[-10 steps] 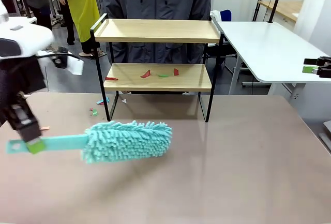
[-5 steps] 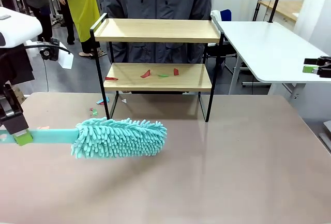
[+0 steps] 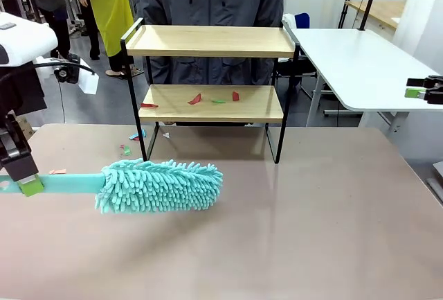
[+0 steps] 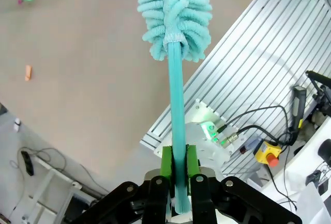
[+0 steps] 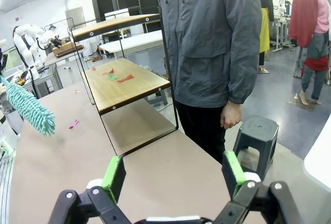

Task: Clean the shelf.
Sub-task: Clean the specific section of the Shelf indicated by the human with the Duster.

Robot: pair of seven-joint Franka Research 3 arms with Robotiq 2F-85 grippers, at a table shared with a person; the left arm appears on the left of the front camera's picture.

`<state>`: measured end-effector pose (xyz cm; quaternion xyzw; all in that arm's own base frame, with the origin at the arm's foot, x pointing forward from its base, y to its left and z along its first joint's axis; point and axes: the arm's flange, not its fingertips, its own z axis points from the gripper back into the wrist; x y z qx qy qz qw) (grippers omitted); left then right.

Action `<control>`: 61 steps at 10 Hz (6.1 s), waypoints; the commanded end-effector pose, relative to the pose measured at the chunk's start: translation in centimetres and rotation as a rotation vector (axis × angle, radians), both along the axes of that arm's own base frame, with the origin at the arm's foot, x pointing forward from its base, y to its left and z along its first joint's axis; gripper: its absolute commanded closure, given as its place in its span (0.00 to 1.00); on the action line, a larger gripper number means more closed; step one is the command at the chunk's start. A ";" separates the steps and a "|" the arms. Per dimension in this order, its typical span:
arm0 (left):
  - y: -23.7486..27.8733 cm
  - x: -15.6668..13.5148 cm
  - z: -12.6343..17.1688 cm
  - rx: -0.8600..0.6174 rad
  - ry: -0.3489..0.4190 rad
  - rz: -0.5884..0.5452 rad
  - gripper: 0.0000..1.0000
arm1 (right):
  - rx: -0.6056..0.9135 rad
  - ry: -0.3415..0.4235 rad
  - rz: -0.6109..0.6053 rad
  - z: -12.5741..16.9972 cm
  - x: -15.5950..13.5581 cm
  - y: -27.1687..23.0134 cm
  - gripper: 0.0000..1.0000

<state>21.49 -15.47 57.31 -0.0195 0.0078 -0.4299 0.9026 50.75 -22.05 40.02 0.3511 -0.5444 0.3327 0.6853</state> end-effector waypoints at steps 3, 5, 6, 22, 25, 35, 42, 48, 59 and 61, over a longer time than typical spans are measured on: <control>-0.1 -0.3 0.0 -0.010 0.000 0.014 0.87 | -0.004 -0.006 -0.003 0.3 0.0 0.2 0.00; -0.1 -0.3 0.0 -0.010 0.000 0.014 0.87 | -0.004 -0.006 -0.003 0.3 0.0 0.2 0.00; -0.1 -0.3 0.0 -0.010 0.000 0.014 0.87 | -0.004 -0.006 -0.003 0.3 0.0 0.2 0.00; -0.1 -0.3 0.0 -0.010 0.000 0.014 0.87 | -0.004 -0.006 -0.003 0.3 0.0 0.2 0.00; -0.1 -0.3 0.0 -0.010 0.000 0.014 0.87 | -0.004 -0.006 -0.003 0.3 0.0 0.2 0.00; -7.1 -1.0 6.7 -0.223 0.108 0.323 0.87 | -0.004 -0.006 -0.003 0.3 0.0 0.2 0.00; -21.0 3.1 9.3 -0.420 -0.100 0.693 0.87 | -0.004 -0.006 -0.003 0.3 0.0 0.2 0.00; -28.1 6.7 7.9 -0.307 -0.148 0.678 0.87 | -0.004 -0.006 -0.003 0.3 0.0 0.2 0.00; -37.9 9.0 -1.0 -0.518 -0.336 0.978 0.87 | -0.004 -0.006 -0.003 0.3 0.0 0.2 0.00; -38.4 10.0 -2.4 -0.521 -0.367 0.980 0.87 | -0.004 -0.006 -0.003 0.3 0.0 0.2 0.00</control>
